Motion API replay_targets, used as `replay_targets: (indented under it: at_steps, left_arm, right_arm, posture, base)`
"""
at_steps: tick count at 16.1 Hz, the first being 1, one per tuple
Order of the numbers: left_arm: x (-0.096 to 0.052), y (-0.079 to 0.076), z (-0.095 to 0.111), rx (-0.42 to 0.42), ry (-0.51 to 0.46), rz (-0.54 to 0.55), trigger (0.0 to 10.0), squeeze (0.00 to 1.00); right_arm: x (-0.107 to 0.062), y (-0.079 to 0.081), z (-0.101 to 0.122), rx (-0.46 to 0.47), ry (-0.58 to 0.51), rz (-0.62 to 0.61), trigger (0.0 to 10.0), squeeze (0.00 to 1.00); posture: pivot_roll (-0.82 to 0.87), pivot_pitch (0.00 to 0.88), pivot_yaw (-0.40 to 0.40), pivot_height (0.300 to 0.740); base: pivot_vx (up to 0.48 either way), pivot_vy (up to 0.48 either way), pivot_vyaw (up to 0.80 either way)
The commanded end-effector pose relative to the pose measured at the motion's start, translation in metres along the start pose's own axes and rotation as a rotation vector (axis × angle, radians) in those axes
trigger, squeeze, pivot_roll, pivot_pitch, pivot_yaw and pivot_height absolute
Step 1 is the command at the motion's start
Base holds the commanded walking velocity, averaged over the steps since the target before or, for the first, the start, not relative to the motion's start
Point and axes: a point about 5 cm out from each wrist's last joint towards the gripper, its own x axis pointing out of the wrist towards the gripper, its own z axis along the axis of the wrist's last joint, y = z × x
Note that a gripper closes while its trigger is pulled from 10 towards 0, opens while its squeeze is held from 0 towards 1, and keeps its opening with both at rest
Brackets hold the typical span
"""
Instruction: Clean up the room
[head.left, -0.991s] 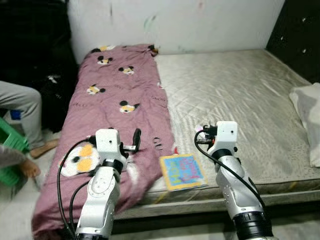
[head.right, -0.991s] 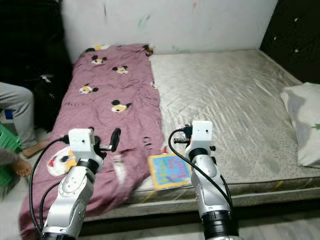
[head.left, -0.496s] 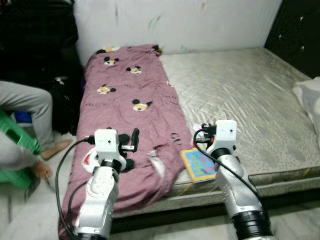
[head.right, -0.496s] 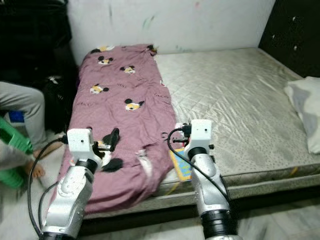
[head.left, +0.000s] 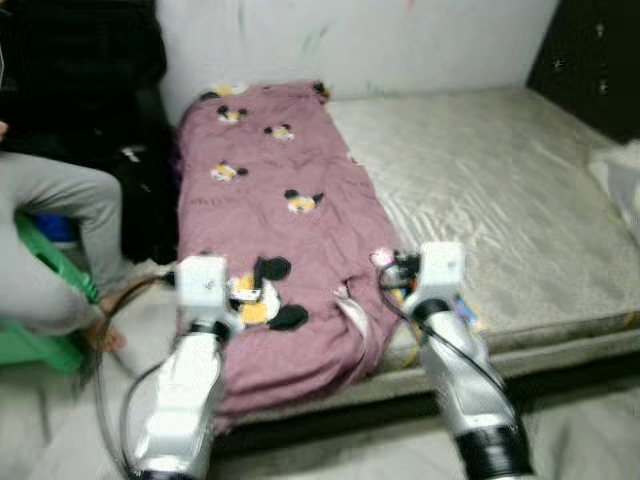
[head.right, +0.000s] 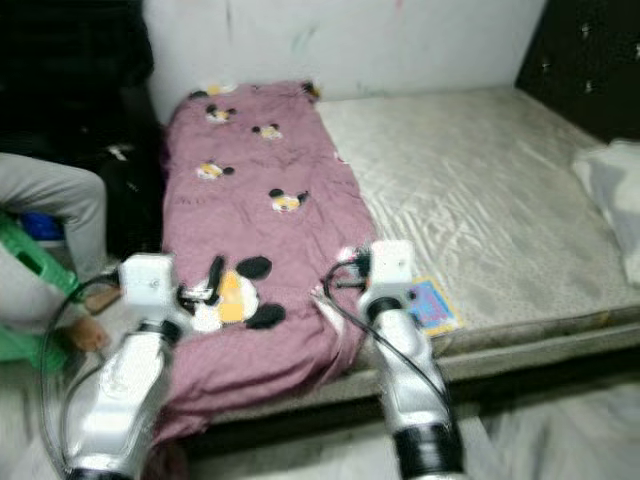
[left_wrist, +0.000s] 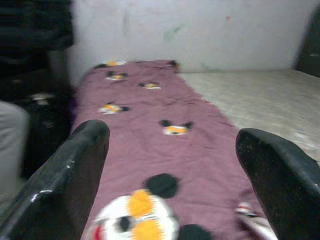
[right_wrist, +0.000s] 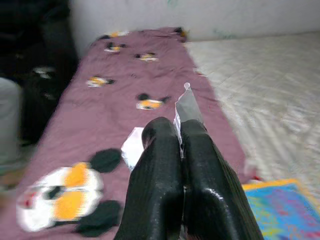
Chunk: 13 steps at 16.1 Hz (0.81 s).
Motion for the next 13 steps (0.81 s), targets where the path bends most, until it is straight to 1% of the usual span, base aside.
replay_targets:
  at_steps: [1, 3, 4, 5, 8, 13]
  left_arm:
    - [-0.0006, 0.0025, 0.0025, -0.003, -0.008, 0.014, 10.0, 0.0]
    - [-0.0002, 0.0043, 0.002, 0.046, 0.006, 0.039, 10.0, 0.0]
    - [0.0007, 0.0052, 0.001, 0.027, 0.015, 0.04, 10.0, 0.0]
    - [0.0015, 0.0044, 0.002, 0.012, -0.003, 0.005, 10.0, 0.0]
    - [0.0016, 0.0052, 0.0018, 0.033, -0.004, 0.011, 10.0, 0.0]
    - [-0.0001, 0.0041, 0.0022, 0.036, -0.01, 0.018, 10.0, 0.0]
  right_arm:
    - [0.0025, 0.0015, 0.0083, -0.018, -0.028, 0.017, 10.0, 0.0]
    - [0.0019, 0.0037, 0.0078, -0.026, -0.027, 0.031, 10.0, 0.0]
    - [0.0016, 0.0052, 0.0082, -0.03, -0.03, 0.039, 10.0, 0.0]
    - [0.0014, 0.006, 0.0086, -0.037, -0.033, 0.045, 10.0, 0.0]
    - [0.0014, 0.0057, 0.0088, -0.043, -0.032, 0.048, 10.0, 0.0]
    - [0.0016, 0.0074, 0.009, -0.049, -0.033, 0.057, 10.0, 0.0]
  posture:
    - [-0.06, 0.0, 0.022, 0.74]
    - [-0.06, 0.0, 0.022, 0.74]
    - [-0.06, 0.0, 0.021, 0.74]
    - [-0.06, 0.0, 0.021, 0.74]
    - [-0.06, 0.0, 0.02, 0.74]
    - [-0.05, 0.0, 0.015, 0.74]
  base:
    - [0.0, 0.0, 0.8]
    - [0.0, 0.0, 0.8]
    - [0.0, 0.0, 0.8]
    - [0.0, 0.0, 0.8]
    - [0.0, 0.0, 0.8]
    - [0.0, 0.0, 0.8]
